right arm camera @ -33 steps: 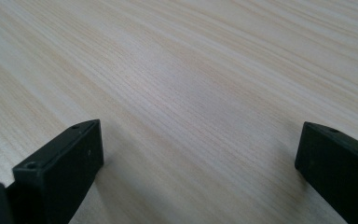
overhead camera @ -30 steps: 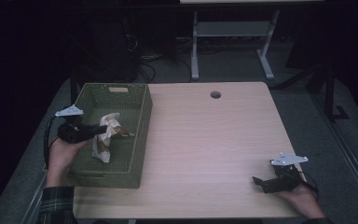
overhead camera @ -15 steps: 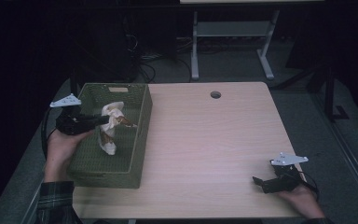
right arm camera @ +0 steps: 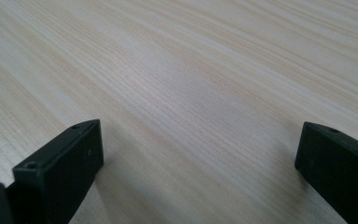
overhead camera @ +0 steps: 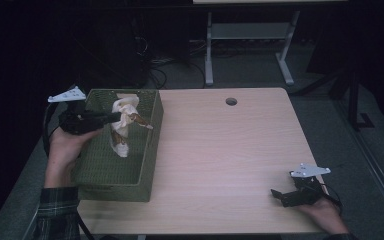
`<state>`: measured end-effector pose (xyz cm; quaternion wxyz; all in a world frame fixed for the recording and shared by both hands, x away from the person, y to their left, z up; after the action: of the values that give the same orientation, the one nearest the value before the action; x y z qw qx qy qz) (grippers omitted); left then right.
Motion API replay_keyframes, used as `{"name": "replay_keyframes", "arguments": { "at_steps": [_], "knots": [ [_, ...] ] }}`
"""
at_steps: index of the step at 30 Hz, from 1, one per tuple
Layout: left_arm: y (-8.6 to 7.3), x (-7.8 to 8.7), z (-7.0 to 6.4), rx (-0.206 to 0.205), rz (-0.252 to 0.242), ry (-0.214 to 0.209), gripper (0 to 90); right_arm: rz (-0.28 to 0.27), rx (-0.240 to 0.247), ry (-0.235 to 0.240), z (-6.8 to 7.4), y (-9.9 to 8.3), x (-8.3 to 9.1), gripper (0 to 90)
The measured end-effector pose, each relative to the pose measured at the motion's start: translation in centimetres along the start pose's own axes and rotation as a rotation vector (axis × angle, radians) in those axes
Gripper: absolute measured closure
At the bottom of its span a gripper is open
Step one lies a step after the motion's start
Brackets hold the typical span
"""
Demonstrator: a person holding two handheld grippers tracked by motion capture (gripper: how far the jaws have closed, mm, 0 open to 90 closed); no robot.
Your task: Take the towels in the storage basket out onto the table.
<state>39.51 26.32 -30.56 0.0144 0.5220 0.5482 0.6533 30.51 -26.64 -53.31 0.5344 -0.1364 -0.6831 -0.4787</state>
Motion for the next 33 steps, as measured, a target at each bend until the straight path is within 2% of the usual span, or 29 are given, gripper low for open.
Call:
{"name": "replay_keyframes", "arguments": {
  "at_steps": [7, 17, 25, 33],
  "knots": [
    [2.0, -0.2, -1.8, -0.035, -0.028, -0.046, 79.7, 0.000, 0.000, 0.000, 0.0, 0.0, 0.0, 0.7],
    [4.6, -1.5, -4.7, -0.087, -0.038, -0.104, 79.8, 0.000, 0.000, 0.000, 0.0, 0.0, 0.0, 0.7],
    [5.9, -3.4, -7.4, -0.132, -0.037, -0.151, 79.8, 0.000, 0.000, 0.000, 0.0, 0.0, 0.0, 0.7],
    [6.5, -5.6, -9.8, -0.166, -0.028, -0.193, 79.8, 0.000, -0.001, 0.000, 0.0, 0.0, 0.0, 0.7]
  ]
}}
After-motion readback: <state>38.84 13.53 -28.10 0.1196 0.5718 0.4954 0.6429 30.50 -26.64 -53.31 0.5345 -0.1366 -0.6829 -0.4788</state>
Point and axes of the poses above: each handheld gripper's, and its own axes: x roughly backward along the jaws, y roughly out of its top, z roughly to its left, the point moved 7 cm from there along -x, roughly forward along the jaws, and after that the axes turned 14 degrees about z, right-handed, at the moved point
